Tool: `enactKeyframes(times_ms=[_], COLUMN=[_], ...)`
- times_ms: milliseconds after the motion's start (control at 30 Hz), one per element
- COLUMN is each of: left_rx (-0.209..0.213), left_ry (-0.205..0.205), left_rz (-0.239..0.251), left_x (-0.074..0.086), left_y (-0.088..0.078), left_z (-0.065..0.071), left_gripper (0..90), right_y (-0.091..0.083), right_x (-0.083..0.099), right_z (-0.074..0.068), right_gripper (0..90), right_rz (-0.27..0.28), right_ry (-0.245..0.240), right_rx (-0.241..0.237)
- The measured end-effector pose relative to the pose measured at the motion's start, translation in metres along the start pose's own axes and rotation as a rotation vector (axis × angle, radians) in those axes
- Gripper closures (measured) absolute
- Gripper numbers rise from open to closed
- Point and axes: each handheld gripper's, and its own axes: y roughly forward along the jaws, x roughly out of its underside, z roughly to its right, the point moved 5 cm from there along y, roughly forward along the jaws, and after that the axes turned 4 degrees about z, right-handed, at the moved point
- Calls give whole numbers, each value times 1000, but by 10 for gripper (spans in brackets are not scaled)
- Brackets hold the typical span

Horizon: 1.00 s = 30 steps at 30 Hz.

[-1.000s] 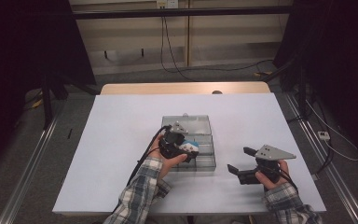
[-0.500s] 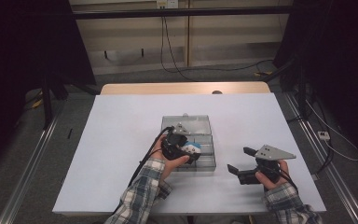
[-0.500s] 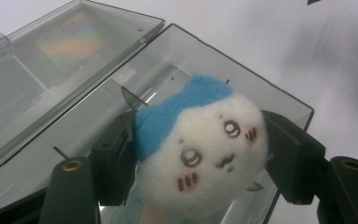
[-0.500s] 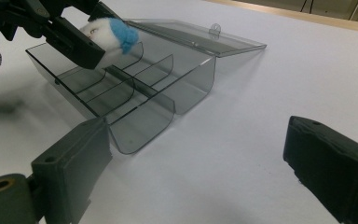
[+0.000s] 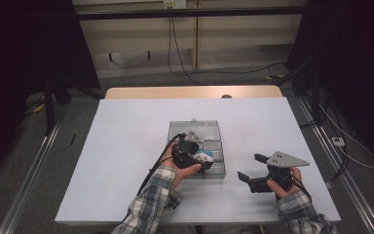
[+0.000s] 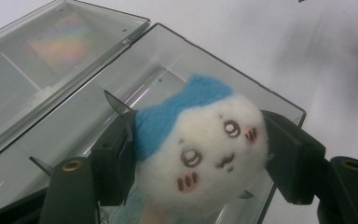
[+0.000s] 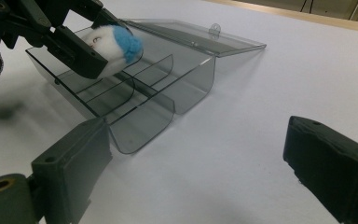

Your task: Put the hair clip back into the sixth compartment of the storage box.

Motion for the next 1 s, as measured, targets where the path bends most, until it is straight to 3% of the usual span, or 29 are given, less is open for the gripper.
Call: enactKeyframes(times_ms=[1000], left_rx=[26], left_ry=[21], left_rz=[-12], left_x=[0], left_y=[13], left_z=[11], left_gripper=[328], right_y=[0], right_x=[0], right_z=[-1], right_gripper=[72], right_rz=[-4], right_ry=[1], right_rx=[-2])
